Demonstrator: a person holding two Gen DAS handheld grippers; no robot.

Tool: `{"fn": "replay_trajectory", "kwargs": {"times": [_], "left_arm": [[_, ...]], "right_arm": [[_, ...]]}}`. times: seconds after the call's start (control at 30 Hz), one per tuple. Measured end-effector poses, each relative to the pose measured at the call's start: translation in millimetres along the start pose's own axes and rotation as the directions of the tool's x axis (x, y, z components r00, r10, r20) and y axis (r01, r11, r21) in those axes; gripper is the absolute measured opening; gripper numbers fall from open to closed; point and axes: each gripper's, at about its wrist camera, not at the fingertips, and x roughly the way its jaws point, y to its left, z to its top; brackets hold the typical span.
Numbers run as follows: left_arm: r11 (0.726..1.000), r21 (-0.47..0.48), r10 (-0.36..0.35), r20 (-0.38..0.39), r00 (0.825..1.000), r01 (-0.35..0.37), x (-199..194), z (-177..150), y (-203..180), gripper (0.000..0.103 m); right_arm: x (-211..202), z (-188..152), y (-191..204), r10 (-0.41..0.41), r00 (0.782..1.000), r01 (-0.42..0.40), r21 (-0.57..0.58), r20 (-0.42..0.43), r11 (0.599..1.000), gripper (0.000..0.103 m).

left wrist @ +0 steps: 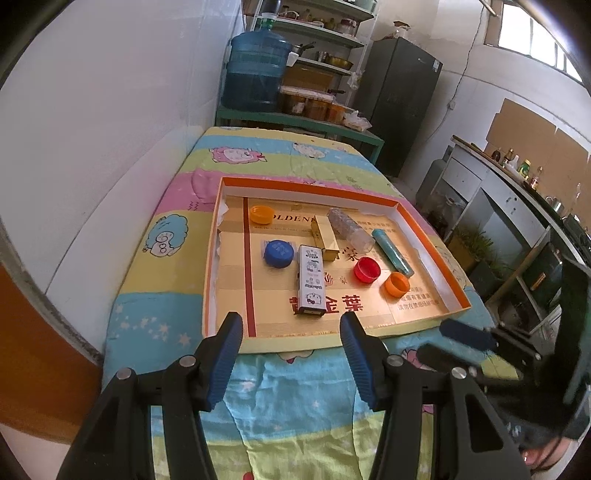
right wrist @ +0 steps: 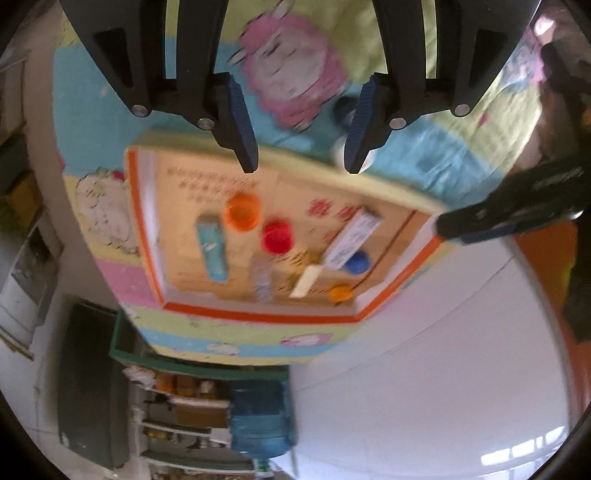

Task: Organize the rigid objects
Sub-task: 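Grasp the black cap on the quilt with the right tool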

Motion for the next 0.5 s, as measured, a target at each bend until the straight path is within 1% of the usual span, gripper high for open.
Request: {"fn": "replay_trajectory", "kwargs": {"times": [0.07,0.17,0.37,0.43,0.5], "left_arm": [[1.0,-0.002,0.001,0.004,1.0,-0.001,-3.7,-1.8,0.1,0.055],[1.0,-0.003,0.001,0.006,1.0,-0.001,-7.5,-4.7,0.7,0.055],[1.0,0.001,0.007,0.002,1.0,-0.007,-11.0,-8.9,3.4,0.055],[1.0,0.004,-0.005,-0.005,1.0,0.005,-10.9,-10.5,3.9,0.055],[0.999,0.02,-0.03,-0.024,0.999,0.031,-7.6,-11.4,0.6,0.055]], "right_arm": [[-4.0,-6.4,12.6,0.017,1.0,-0.017,-0.033,0.002,0.999,0.05],[0.3,-13.4,25.8,0.014,1.0,-0.015,-0.068,-0.015,0.998,0.05],[22.1,-21.6,38.3,-0.026,0.999,0.021,-0.108,-0.042,0.994,0.05],[28.4,-23.2,40.6,-0.044,0.998,0.037,-0.125,-0.051,0.991,0.05],[32.6,-24.9,41.2,-0.057,0.996,0.048,-0.136,-0.065,0.99,0.049]]}}
